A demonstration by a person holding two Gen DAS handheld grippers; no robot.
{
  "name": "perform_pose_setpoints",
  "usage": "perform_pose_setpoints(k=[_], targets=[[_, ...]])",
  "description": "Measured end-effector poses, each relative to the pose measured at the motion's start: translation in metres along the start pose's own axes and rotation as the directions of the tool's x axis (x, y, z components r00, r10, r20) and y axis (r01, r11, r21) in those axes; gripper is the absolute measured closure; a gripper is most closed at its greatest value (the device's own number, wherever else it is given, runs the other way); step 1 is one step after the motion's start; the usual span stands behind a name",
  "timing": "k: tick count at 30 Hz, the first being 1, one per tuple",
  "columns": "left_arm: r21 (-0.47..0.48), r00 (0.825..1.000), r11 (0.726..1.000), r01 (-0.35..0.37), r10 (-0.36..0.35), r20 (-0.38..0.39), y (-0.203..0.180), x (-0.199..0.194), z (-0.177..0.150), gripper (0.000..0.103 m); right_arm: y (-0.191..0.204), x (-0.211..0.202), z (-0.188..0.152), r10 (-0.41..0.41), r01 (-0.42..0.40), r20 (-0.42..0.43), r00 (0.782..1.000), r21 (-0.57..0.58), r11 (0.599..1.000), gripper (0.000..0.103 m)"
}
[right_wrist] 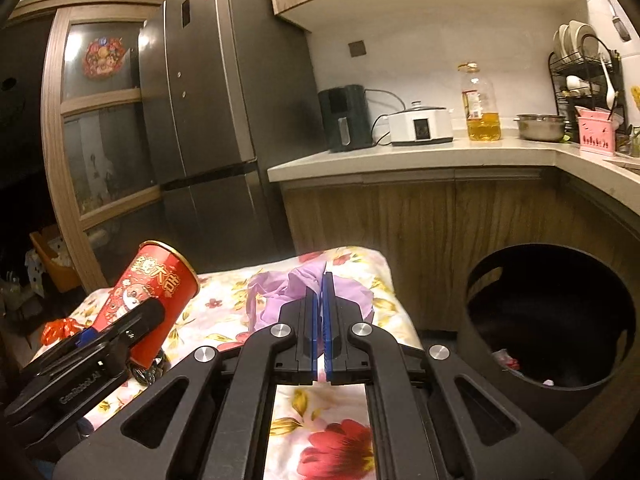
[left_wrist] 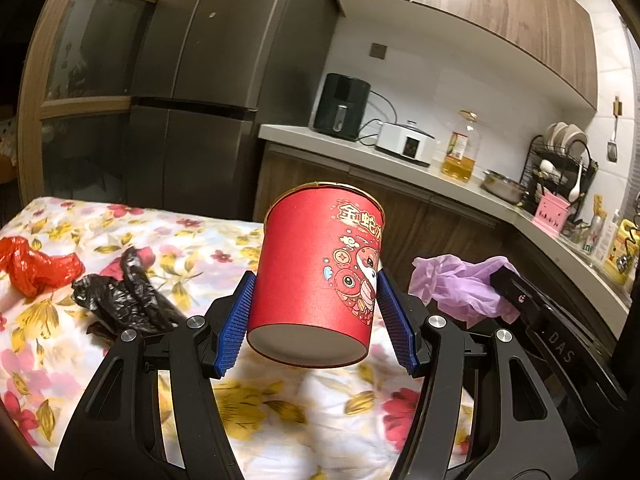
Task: Collect trash
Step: 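Carry the red cup and purple gloves over the black bin and open both tools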
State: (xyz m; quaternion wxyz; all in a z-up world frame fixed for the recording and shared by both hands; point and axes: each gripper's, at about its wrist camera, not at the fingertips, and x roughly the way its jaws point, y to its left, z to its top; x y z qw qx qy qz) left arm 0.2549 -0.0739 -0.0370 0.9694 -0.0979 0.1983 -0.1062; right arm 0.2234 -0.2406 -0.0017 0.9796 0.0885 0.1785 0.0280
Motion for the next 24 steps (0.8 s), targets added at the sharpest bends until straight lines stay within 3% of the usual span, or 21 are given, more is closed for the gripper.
perform_pose_setpoints(k=[12,24], targets=[[0.063,0.999,0.997,0.05,-0.051,0.01,-0.053,0.001,0.008,0.043,-0.039,-0.036,0.012,-0.059,0.057,0.066,0.996,0.031,0.998,0.1],[0.116,0.989,0.983,0.145,-0.146,0.001,-0.124,0.019,0.006,0.043,-0.102,-0.061,0.02,-0.183,0.173,0.111,0.977,0.092,0.981,0.1]])
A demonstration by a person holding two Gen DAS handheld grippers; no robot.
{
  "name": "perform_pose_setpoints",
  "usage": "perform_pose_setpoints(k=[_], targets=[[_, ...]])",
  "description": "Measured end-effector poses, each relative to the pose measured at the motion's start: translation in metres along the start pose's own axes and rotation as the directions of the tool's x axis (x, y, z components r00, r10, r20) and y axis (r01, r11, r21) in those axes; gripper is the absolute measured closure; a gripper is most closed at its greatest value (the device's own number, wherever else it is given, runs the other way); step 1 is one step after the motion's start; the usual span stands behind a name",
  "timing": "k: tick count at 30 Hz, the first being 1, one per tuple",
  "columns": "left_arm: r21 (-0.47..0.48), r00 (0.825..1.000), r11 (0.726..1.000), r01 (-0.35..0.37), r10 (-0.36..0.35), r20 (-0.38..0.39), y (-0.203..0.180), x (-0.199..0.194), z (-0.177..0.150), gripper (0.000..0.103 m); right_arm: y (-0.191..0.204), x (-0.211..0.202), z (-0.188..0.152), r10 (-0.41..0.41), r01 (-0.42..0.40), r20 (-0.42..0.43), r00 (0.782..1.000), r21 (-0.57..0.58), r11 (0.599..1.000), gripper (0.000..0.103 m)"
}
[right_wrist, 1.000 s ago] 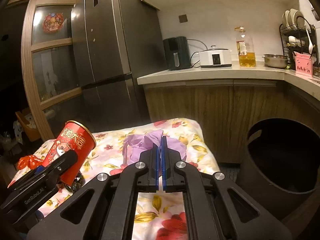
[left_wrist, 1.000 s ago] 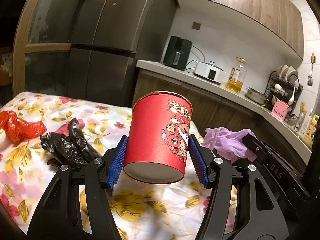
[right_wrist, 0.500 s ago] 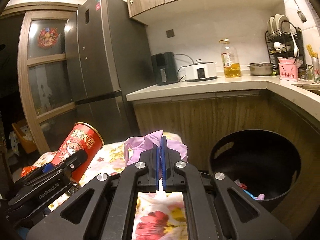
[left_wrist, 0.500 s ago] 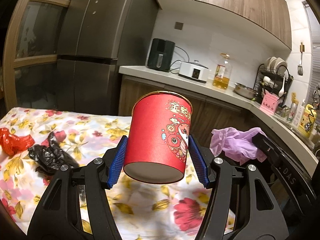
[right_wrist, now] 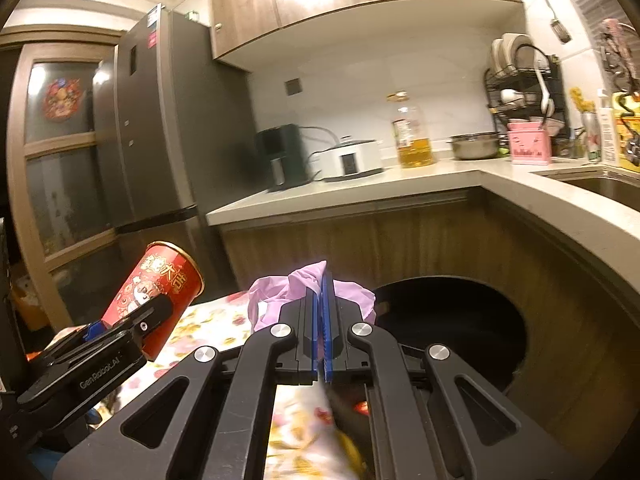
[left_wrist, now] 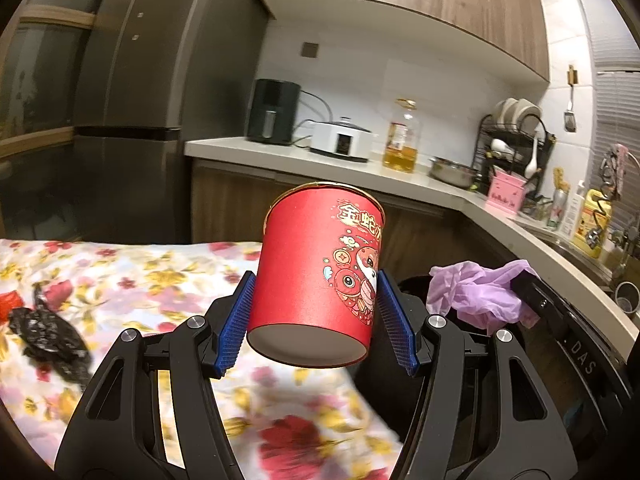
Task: Collect trash
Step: 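Carry the red cup and purple gloves over the black bin and open both tools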
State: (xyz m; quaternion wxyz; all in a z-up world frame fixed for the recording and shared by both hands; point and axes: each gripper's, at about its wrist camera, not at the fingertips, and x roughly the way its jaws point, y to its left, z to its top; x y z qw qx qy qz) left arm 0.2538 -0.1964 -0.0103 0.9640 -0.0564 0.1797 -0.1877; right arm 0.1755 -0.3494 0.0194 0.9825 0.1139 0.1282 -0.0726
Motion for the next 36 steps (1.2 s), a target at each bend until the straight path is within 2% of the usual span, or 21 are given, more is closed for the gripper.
perform_pose_setpoints(k=[9,17,36], targets=[[0.03,0.996,0.995,0.092,-0.091,-0.017,-0.052,0.026,0.0,0.043,-0.047,-0.002,0.011,-0.092,0.09,0.027,0.995,0.05,0.995,0.1],[0.051,0.991,0.99,0.135,-0.133,-0.032,-0.085,0.044,-0.002,0.043,-0.07,-0.002,0.018,-0.131,0.128,0.04,0.991,0.071,0.989,0.1],[0.064,0.987,0.986,0.153,-0.149,-0.056,-0.101,0.061,-0.008,0.043,-0.078,0.006,0.019,-0.149,0.146,0.032,0.988,0.086,0.986,0.1]])
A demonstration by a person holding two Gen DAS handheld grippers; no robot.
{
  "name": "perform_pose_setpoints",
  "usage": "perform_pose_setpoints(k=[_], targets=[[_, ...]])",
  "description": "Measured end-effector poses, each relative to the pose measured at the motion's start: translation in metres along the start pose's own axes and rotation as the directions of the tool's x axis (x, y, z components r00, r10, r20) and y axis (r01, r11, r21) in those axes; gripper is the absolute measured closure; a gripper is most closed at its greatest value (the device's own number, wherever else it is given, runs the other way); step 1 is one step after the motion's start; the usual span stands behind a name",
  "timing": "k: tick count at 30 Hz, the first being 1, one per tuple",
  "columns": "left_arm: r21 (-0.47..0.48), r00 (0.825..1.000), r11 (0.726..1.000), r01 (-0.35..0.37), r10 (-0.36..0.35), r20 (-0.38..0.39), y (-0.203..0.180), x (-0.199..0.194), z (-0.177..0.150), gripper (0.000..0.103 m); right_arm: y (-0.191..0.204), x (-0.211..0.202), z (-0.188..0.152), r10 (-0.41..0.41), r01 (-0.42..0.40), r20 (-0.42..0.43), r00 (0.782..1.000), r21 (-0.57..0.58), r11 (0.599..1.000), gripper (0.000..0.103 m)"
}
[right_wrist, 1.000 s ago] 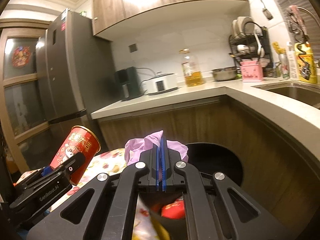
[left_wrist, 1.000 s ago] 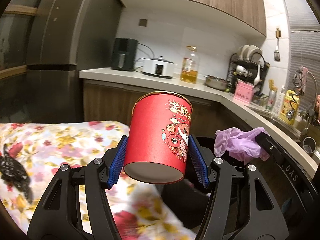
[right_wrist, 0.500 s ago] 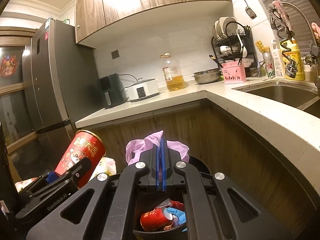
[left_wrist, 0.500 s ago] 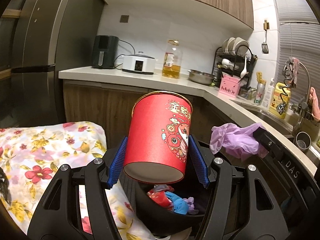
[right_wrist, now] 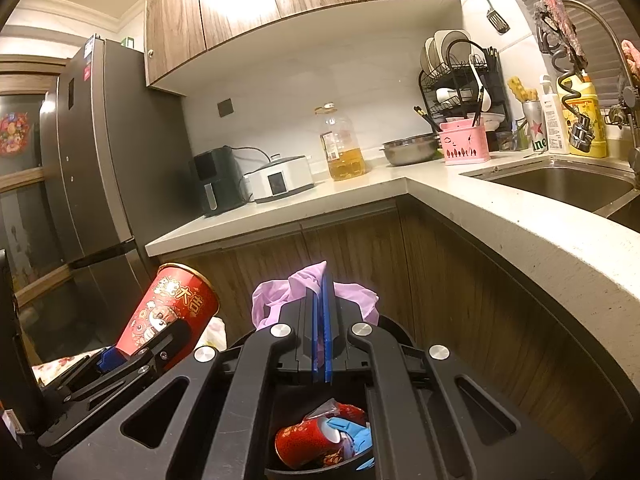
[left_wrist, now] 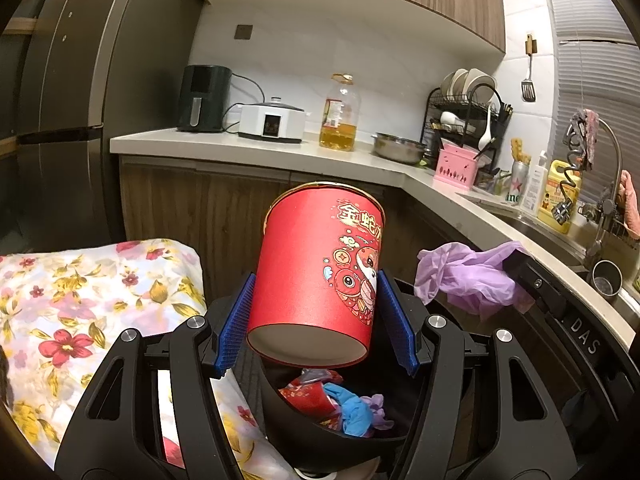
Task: Collect trash
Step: 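Carry the red cup and purple gloves over the black bin and open both tools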
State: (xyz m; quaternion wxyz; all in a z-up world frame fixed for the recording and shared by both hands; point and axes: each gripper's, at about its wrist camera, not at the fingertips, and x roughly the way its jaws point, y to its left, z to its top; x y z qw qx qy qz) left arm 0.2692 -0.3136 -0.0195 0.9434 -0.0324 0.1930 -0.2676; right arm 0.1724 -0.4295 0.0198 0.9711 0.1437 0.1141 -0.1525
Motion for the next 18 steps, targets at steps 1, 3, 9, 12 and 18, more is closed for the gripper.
perform_pose_setpoints(k=[1,3,9,12,18], targets=[[0.001,1.0,1.0,0.0,0.0,-0.002,-0.001,0.001,-0.001,0.043,0.0,0.0,0.0,0.0,0.0,0.0,1.0,0.001,1.0,0.1],[0.003,1.0,1.0,0.001,-0.001,-0.004,-0.003,0.003,-0.002,0.043,0.0,0.002,0.0,0.0,0.0,-0.003,1.0,0.003,1.0,0.1],[-0.001,1.0,1.0,0.006,-0.006,-0.014,-0.002,0.008,-0.004,0.043,-0.001,0.006,0.0,0.002,-0.002,-0.008,1.0,0.007,1.0,0.1],[0.002,1.0,1.0,0.007,-0.007,-0.021,-0.002,0.01,-0.005,0.043,-0.002,0.008,0.0,0.007,-0.007,-0.014,1.0,0.01,1.0,0.1],[0.008,0.999,1.0,0.011,-0.011,-0.033,-0.005,0.015,-0.006,0.043,-0.002,0.013,-0.001,0.022,-0.022,-0.021,1.0,0.006,1.0,0.1]])
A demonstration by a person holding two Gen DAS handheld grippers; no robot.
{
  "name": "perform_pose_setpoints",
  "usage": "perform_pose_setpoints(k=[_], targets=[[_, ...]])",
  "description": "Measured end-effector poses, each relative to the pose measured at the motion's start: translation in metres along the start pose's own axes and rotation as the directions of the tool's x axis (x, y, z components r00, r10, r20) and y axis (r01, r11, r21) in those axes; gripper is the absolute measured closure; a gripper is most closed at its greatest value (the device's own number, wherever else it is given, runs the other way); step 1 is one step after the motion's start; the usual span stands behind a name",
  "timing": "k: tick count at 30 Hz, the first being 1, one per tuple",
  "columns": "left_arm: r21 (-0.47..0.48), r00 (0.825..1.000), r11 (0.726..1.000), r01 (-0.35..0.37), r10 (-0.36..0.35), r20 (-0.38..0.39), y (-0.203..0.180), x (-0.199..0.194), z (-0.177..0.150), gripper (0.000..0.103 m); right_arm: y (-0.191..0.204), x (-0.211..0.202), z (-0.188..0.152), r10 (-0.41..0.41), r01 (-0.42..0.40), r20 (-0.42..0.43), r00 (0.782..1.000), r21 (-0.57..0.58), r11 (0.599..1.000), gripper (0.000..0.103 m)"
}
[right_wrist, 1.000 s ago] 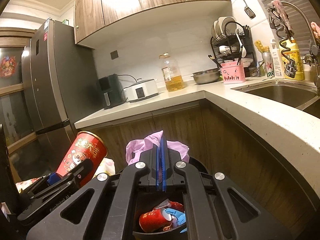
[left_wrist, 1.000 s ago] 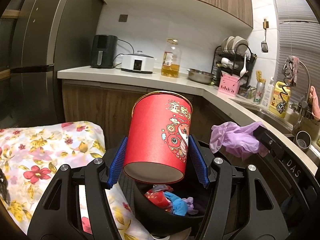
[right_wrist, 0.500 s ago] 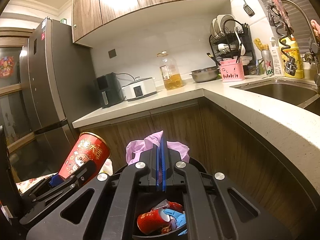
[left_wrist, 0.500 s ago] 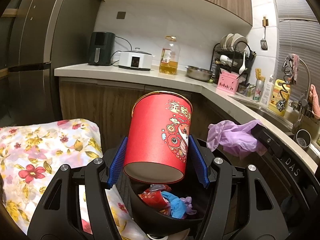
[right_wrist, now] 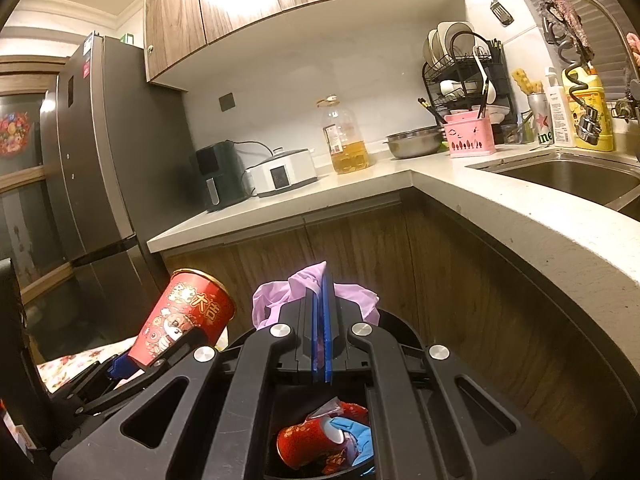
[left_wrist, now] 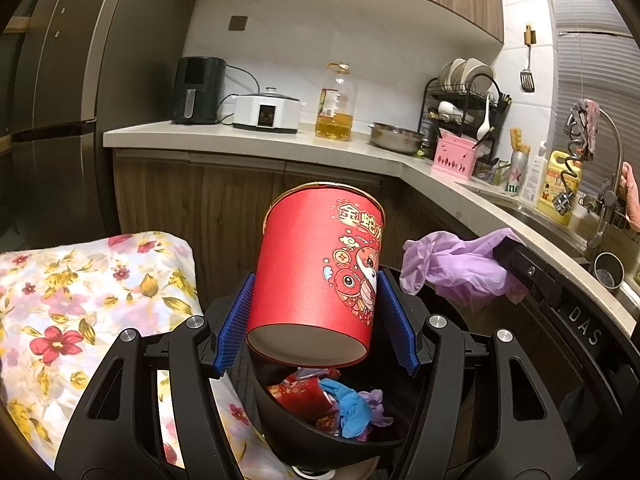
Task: Collect trash
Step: 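Carry the red cup and purple gloves over the black bin and open both tools, then move both open tools back over the sheet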
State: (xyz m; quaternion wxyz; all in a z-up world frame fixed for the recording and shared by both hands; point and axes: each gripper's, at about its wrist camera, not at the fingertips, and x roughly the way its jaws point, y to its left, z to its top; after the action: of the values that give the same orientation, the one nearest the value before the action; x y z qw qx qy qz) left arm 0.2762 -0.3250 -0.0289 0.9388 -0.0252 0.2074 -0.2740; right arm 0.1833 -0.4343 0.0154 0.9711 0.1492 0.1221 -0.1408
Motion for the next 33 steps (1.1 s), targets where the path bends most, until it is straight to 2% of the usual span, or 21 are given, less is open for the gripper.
perform_pose_setpoints(k=[7,12,14,17,19,25,33], targets=[[0.004,1.0,1.0,0.008,-0.008,-0.013,-0.001,0.004,-0.001,0.042,-0.005,0.004,0.0,0.003,-0.003,-0.009,1.0,0.007,1.0,0.098],[0.01,1.0,1.0,0.016,-0.016,-0.025,-0.001,0.007,-0.003,0.041,-0.007,0.005,-0.001,-0.001,0.001,-0.015,1.0,0.014,1.0,0.078],[0.013,0.999,1.0,0.02,-0.02,-0.031,-0.001,0.009,-0.004,0.037,-0.008,0.004,-0.001,-0.005,0.005,-0.014,1.0,0.017,1.0,0.077],[0.017,0.999,1.0,0.011,-0.01,-0.034,-0.001,0.01,-0.006,0.03,-0.011,0.004,-0.001,-0.011,0.011,-0.015,1.0,0.026,1.0,0.068],[0.011,0.999,1.0,0.006,-0.005,-0.038,0.002,0.009,-0.007,0.029,-0.013,0.003,-0.001,-0.015,0.015,-0.014,1.0,0.029,0.999,0.066],[-0.011,0.999,0.999,-0.033,0.032,-0.039,0.013,0.001,-0.01,0.02,-0.013,-0.002,-0.003,-0.017,0.017,-0.013,1.0,0.034,0.999,0.054],[-0.032,0.986,0.986,-0.164,0.163,-0.02,0.042,-0.032,-0.023,0.016,0.003,-0.018,-0.011,-0.002,0.002,-0.003,1.0,0.013,1.0,0.035]])
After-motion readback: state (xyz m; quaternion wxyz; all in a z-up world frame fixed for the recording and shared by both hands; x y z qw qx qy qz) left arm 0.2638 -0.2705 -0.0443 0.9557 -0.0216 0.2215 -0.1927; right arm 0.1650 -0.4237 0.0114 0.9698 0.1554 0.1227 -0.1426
